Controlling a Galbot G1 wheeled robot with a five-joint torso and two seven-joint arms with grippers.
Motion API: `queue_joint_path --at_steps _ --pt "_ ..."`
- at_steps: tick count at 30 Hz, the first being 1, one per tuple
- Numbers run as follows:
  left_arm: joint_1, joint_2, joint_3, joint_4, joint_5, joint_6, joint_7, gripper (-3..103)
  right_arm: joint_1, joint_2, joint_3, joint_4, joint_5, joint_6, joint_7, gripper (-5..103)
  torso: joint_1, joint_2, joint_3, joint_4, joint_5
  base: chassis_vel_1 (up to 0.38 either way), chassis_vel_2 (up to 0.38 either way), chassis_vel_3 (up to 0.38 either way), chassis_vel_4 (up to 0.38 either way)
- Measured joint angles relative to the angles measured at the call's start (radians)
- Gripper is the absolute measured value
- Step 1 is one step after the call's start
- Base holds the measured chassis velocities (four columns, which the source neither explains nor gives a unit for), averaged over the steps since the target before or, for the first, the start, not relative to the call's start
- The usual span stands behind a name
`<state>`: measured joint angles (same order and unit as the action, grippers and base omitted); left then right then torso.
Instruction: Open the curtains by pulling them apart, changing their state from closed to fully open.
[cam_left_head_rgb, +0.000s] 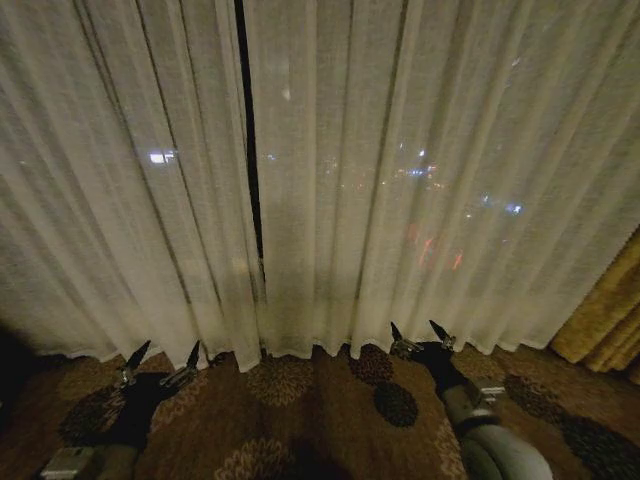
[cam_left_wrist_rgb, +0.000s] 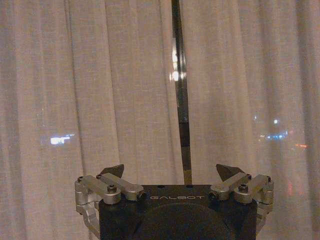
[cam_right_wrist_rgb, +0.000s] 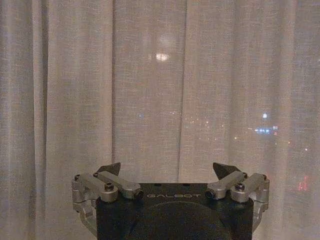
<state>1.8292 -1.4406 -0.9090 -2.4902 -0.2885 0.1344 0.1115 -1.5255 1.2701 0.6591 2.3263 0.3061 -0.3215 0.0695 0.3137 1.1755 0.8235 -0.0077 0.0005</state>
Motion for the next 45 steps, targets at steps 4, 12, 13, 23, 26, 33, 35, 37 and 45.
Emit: queue_joint_path --at_steps 4,12,13,23,26,33,35,37,45 --pt "-0.001 -0.001 0.000 0.000 0.000 -0.001 0.001 100 0.002 0.001 -0.003 -0.001 0.000 0.000 -0.002 100 0.000 0.000 0.000 0.0000 0.0000 -0.077 0.121 0.085 -0.125" --pt "0.000 -0.002 -0.001 0.009 0.000 -0.015 0.002 100 0.004 0.001 -0.005 -0.003 -0.001 0.000 -0.005 100 0.000 0.000 0.000 0.0000 -0.0001 -0.080 0.151 0.087 -0.166" --pt "0.000 -0.002 -0.001 0.009 0.000 -0.015 0.002 100 0.004 0.001 -0.005 -0.003 -0.001 0.000 -0.005 100 0.000 0.000 0.000 0.0000 -0.0001 -0.081 0.142 0.096 -0.162" --pt "0.001 -0.005 -0.002 0.010 0.000 -0.021 0.003 100 0.008 0.002 -0.011 -0.004 -0.002 0.000 -0.007 100 0.000 0.000 0.000 0.0000 0.0000 -0.094 0.185 0.100 -0.174" --pt "0.002 -0.006 -0.002 0.009 0.000 -0.022 0.003 100 0.005 0.002 -0.011 -0.005 -0.003 0.000 -0.008 100 0.000 0.000 0.000 0.0000 0.0000 -0.088 0.192 0.103 -0.179" --pt "0.002 -0.008 -0.001 0.009 0.002 -0.023 0.003 100 0.003 0.003 -0.012 -0.005 -0.003 0.003 -0.009 100 0.000 0.000 0.000 0.0000 0.0000 -0.092 0.197 0.095 -0.202" --pt "0.002 -0.008 -0.001 0.009 0.002 -0.023 0.003 100 0.004 0.003 -0.012 -0.005 -0.003 0.003 -0.010 100 0.000 0.000 0.000 0.0000 0.0000 -0.090 0.206 0.111 -0.210" --pt "0.002 -0.007 -0.001 0.009 0.002 -0.023 0.003 100 0.005 0.003 -0.012 -0.005 -0.003 0.003 -0.010 100 0.000 0.000 0.000 0.0001 0.0000 -0.093 0.217 0.103 -0.207" --pt "0.002 -0.009 0.002 0.006 0.002 -0.023 0.004 100 0.006 0.003 -0.013 -0.006 -0.004 0.003 -0.011 100 0.000 0.000 0.000 0.0001 -0.0001 -0.096 0.235 0.103 -0.240"
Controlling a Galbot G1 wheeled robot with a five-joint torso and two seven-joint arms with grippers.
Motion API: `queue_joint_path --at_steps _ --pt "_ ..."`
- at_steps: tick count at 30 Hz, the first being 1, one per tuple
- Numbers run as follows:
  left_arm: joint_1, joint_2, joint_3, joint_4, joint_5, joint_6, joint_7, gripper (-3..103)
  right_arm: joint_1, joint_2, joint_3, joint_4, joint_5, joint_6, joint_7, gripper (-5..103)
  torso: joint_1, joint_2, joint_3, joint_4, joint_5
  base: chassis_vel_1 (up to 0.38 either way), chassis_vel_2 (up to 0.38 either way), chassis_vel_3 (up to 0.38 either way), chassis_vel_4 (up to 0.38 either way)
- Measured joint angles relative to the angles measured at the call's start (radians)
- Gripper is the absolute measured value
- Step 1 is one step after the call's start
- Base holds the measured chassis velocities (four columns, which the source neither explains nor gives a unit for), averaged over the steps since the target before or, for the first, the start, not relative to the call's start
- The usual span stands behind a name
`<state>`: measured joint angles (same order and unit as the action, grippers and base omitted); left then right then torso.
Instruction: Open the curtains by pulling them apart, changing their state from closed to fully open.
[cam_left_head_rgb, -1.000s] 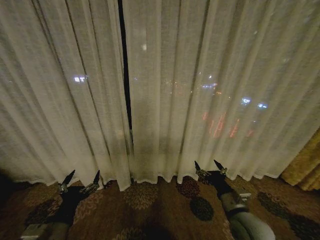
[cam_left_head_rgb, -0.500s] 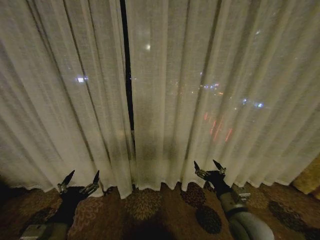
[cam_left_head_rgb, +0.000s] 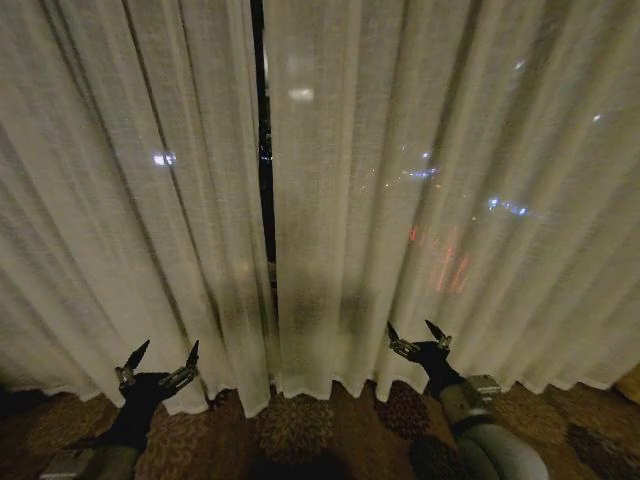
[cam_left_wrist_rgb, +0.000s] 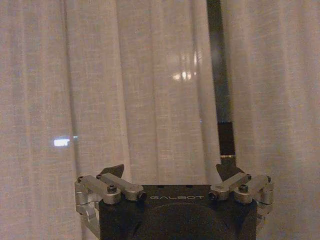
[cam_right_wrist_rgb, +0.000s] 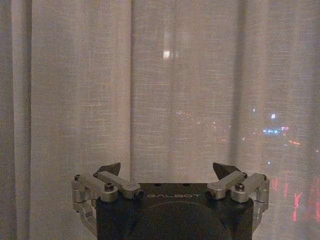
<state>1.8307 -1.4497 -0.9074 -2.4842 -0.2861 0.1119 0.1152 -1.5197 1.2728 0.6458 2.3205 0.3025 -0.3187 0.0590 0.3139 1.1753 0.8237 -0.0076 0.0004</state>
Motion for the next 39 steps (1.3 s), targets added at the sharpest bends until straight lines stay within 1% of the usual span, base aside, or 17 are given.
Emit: queue_joint_path --at_steps 23,30,39 --pt "0.002 -0.007 0.000 0.008 0.000 0.000 0.000 100 -0.006 0.003 -0.014 0.006 -0.024 0.002 -0.004 100 0.000 0.000 0.000 -0.0001 0.0001 -0.092 0.228 0.089 -0.235" --pt "0.005 -0.012 0.001 0.007 0.000 -0.003 0.000 100 -0.009 0.001 -0.014 0.006 -0.024 0.003 -0.005 100 0.000 0.000 0.000 -0.0001 0.0001 0.010 0.251 -0.021 -0.274" --pt "0.002 -0.015 0.004 0.003 0.000 0.000 0.000 100 -0.011 -0.002 -0.027 -0.001 -0.025 0.015 -0.014 100 0.000 0.000 0.000 0.0000 0.0001 0.134 0.294 -0.120 -0.291"
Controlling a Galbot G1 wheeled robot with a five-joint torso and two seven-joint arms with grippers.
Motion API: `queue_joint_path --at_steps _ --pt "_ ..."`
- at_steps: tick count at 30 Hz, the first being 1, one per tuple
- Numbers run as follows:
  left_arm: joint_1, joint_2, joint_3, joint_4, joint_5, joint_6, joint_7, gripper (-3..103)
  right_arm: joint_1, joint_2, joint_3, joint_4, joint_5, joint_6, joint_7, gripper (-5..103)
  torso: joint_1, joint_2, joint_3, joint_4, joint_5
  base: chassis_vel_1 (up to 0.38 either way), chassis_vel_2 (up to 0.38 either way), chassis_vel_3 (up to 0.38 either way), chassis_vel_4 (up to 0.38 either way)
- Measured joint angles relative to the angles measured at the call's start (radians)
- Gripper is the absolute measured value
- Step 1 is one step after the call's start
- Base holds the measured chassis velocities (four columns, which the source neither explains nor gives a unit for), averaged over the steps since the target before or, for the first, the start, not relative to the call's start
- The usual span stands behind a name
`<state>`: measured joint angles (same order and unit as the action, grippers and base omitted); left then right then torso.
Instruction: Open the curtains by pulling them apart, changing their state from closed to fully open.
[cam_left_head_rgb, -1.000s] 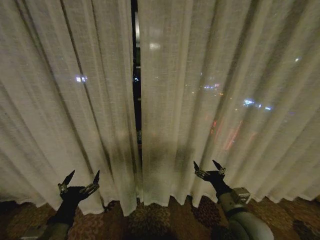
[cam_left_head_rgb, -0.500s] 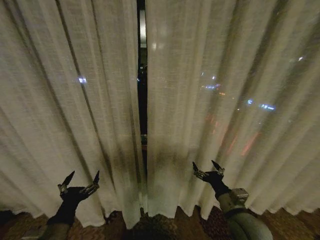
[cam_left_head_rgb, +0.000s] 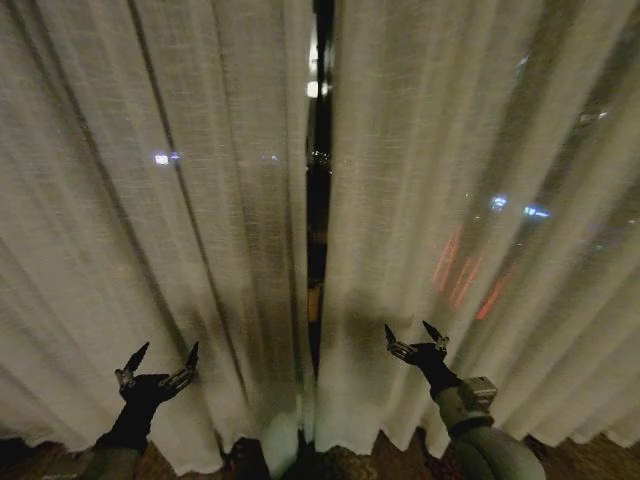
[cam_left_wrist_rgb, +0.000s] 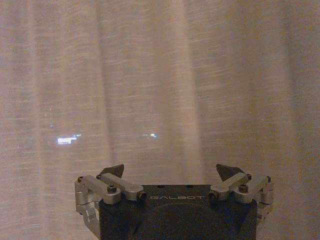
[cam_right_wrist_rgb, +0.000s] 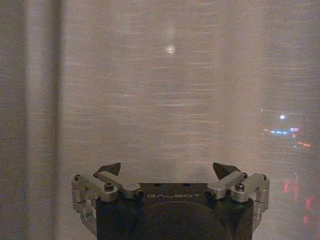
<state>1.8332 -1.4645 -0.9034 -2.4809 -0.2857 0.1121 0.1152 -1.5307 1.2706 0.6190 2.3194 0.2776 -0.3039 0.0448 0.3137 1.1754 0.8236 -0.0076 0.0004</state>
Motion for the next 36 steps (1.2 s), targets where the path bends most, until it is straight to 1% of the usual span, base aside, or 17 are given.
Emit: queue_joint_path --at_steps 2,4,7,10,11,14,15,17,20,22,23,25,32,36 --pt "-0.001 -0.002 0.001 0.000 0.001 0.001 0.000 100 -0.001 0.000 -0.009 -0.005 0.000 0.006 -0.007 100 0.000 0.000 0.000 0.0001 -0.0001 0.101 0.181 -0.073 -0.177" --pt "-0.001 -0.005 0.002 0.000 0.001 0.003 -0.001 100 0.000 0.000 -0.018 -0.011 0.000 0.008 -0.012 100 0.000 0.000 0.000 0.0000 -0.0011 0.035 0.181 -0.055 -0.134" --pt "0.000 -0.008 0.001 -0.003 0.001 0.004 -0.001 100 0.005 0.001 -0.032 -0.033 0.012 0.008 -0.014 100 0.000 0.000 0.000 -0.0001 -0.0004 0.015 0.045 -0.006 -0.031" --pt "0.004 -0.015 0.000 -0.006 0.001 0.004 -0.001 100 0.012 0.002 -0.043 -0.053 0.063 0.002 -0.013 100 0.000 0.000 0.000 -0.0003 0.0008 -0.005 -0.028 0.007 0.036" --pt "0.004 -0.015 0.000 -0.006 0.001 0.004 -0.001 100 0.012 0.002 -0.043 -0.053 0.063 0.002 -0.013 100 0.000 0.000 0.000 -0.0003 0.0008 -0.017 -0.063 0.014 0.054" --pt "0.006 -0.023 -0.001 -0.006 0.001 0.004 -0.001 100 0.018 0.000 -0.055 -0.057 0.116 -0.019 -0.014 100 0.000 0.000 0.000 -0.0002 0.0006 -0.021 -0.059 0.028 0.074" --pt "0.006 -0.031 0.001 -0.005 0.002 0.004 -0.002 100 0.025 0.000 -0.073 -0.061 0.159 -0.031 -0.024 100 0.000 0.000 0.000 -0.0001 0.0006 0.000 0.000 0.000 0.000" --pt "0.006 -0.033 0.001 -0.005 0.003 0.004 -0.002 100 0.027 -0.001 -0.080 -0.063 0.169 -0.034 -0.027 100 0.000 0.000 0.000 -0.0001 0.0006 0.000 0.000 0.000 0.000" --pt "0.002 -0.038 -0.006 -0.008 0.005 0.010 -0.010 100 0.053 0.003 -0.132 -0.082 0.211 -0.045 -0.040 100 0.000 0.000 0.000 0.0000 -0.0006 0.000 0.000 0.000 0.000" --pt "0.001 -0.038 -0.009 -0.010 0.005 0.016 -0.012 100 0.060 0.005 -0.142 -0.088 0.214 -0.045 -0.041 100 0.000 0.000 0.000 0.0000 -0.0005 0.000 0.000 0.000 0.000" --pt "-0.002 -0.039 -0.013 -0.016 0.005 0.031 -0.023 100 0.078 0.011 -0.163 -0.104 0.216 -0.046 -0.043 100 0.000 0.000 0.000 -0.0001 -0.0003 0.000 0.000 0.000 0.000" --pt "-0.001 -0.046 -0.014 -0.019 0.005 0.043 -0.030 100 0.103 0.019 -0.192 -0.127 0.216 -0.050 -0.045 100 0.000 0.000 0.000 0.0000 -0.0001 0.000 0.000 0.000 0.000" --pt "0.010 -0.080 -0.009 -0.019 0.010 0.044 -0.031 100 0.165 0.024 -0.219 -0.177 0.200 -0.055 -0.033 100 0.000 0.000 0.000 -0.0001 0.0001 0.000 0.000 0.000 0.000" --pt "0.019 -0.086 -0.011 -0.020 0.009 0.035 -0.031 100 0.209 0.039 -0.229 -0.218 0.191 -0.056 0.002 100 0.000 0.000 0.000 0.0000 0.0000 0.000 0.000 0.000 0.000"
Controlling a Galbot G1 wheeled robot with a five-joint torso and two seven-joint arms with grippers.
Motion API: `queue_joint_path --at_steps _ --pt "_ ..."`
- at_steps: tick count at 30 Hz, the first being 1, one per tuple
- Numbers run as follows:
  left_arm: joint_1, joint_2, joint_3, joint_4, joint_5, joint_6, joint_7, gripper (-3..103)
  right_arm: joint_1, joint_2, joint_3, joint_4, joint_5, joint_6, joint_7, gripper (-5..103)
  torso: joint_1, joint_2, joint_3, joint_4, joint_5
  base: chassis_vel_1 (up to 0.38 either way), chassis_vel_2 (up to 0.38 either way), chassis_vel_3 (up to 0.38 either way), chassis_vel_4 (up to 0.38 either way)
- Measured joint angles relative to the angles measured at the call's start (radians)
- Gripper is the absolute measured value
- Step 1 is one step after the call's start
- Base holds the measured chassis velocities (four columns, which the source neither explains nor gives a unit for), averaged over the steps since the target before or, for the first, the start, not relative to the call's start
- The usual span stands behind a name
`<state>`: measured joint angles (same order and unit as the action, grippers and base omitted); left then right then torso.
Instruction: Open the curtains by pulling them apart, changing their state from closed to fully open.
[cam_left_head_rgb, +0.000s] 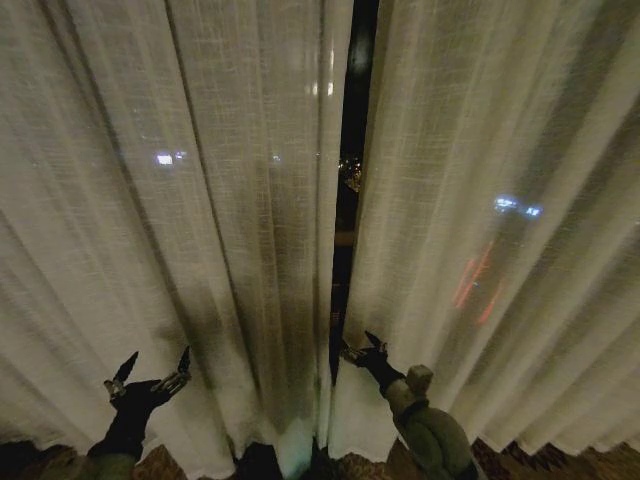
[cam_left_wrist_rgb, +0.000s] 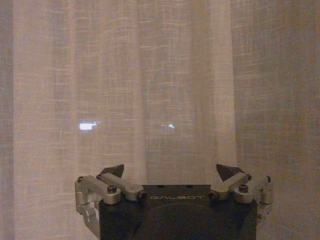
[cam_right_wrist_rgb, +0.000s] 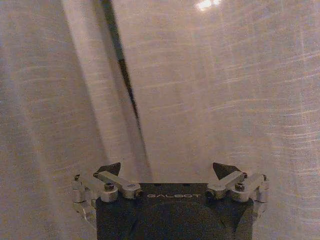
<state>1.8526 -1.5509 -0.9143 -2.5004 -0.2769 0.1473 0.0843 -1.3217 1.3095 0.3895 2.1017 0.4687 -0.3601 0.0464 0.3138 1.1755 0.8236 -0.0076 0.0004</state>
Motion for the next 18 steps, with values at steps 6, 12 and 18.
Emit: queue_joint_path --at_steps 6,12,18 --pt "0.002 0.006 -0.007 0.000 -0.007 -0.004 0.000 100 0.015 0.025 0.000 -0.018 -0.040 0.000 0.037 100 0.000 0.000 0.000 -0.0001 0.0002 0.000 0.000 0.000 0.000" --pt "-0.004 0.006 -0.004 0.000 -0.008 -0.004 0.000 100 0.004 0.023 0.002 -0.020 -0.041 0.000 0.083 100 0.000 0.000 0.000 -0.0002 0.0000 0.000 0.000 0.000 0.000" --pt "-0.006 0.009 -0.004 0.000 -0.007 -0.005 0.000 100 0.044 0.024 0.013 -0.057 -0.019 0.001 0.103 100 0.000 0.000 0.000 -0.0001 0.0001 0.000 0.000 0.000 0.000"
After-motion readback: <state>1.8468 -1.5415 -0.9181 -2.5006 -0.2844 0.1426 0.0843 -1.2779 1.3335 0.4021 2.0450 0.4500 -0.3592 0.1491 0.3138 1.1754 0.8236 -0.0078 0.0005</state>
